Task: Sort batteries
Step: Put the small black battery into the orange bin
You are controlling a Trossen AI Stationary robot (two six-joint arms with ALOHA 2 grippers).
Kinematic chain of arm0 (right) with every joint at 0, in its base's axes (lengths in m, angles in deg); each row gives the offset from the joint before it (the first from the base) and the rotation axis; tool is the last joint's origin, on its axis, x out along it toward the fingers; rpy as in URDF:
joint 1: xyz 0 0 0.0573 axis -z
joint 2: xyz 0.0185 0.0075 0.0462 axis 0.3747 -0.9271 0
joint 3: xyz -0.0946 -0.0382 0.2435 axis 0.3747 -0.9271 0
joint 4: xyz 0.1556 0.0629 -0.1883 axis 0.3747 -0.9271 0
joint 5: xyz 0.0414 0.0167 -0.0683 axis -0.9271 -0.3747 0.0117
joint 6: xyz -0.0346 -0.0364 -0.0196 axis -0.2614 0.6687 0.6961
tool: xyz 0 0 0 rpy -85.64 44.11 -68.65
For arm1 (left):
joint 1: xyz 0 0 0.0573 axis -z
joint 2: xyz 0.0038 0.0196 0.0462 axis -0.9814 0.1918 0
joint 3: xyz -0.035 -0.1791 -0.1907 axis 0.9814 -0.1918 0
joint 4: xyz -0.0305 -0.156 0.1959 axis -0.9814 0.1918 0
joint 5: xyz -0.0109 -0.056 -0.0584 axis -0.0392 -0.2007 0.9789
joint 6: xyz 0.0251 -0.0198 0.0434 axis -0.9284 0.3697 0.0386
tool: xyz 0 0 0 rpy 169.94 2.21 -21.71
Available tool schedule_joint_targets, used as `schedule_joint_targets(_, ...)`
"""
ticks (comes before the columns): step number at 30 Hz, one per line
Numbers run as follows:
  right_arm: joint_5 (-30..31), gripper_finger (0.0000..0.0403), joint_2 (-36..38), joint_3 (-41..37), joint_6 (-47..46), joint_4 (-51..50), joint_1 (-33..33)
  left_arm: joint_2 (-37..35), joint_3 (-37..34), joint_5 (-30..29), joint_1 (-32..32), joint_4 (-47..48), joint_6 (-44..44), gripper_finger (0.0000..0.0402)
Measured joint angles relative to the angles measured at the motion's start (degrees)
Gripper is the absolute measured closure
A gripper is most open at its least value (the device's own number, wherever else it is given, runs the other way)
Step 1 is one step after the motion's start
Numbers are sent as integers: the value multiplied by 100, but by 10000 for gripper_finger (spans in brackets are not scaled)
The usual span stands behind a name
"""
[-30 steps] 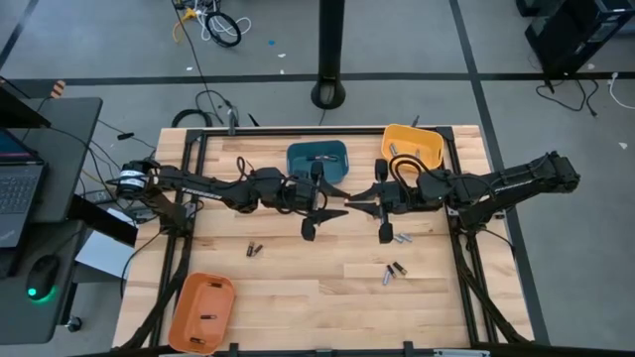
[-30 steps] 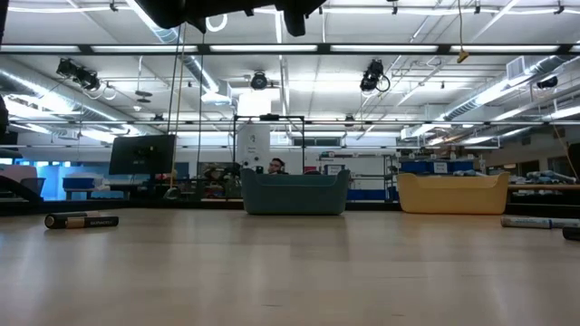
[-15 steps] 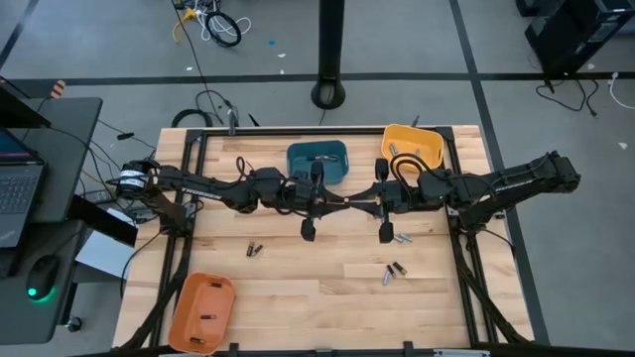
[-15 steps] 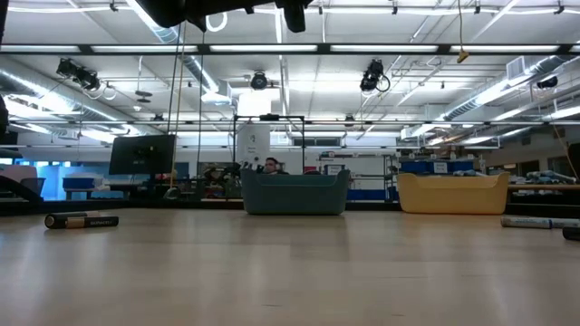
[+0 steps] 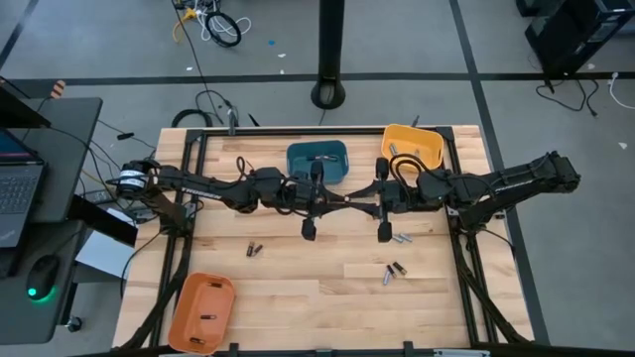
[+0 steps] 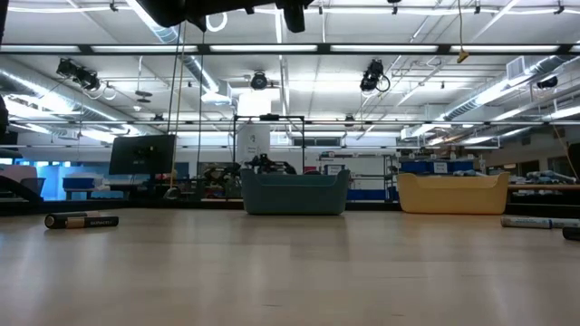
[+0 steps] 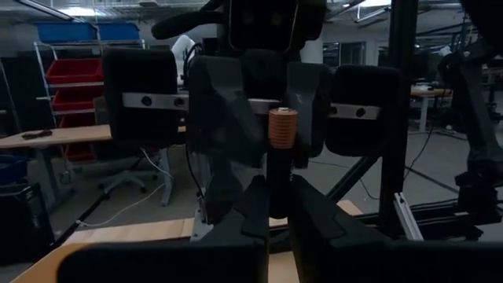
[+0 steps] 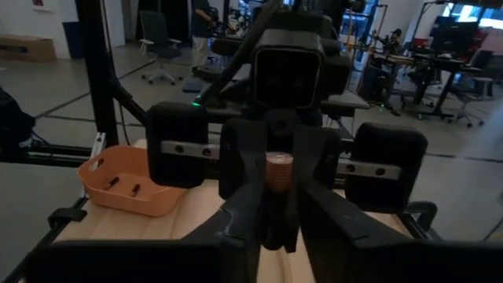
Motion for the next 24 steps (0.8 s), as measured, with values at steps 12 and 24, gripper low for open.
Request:
schedule_joint_targets(12,71,247,130,527,32,-744,-22,-63,6,-47,0,1013,-256,372)
schedule_joint_targets(24,362,393,262,419,336,-1910,-74,-811,1008,-1414,702,5931,-1017,372)
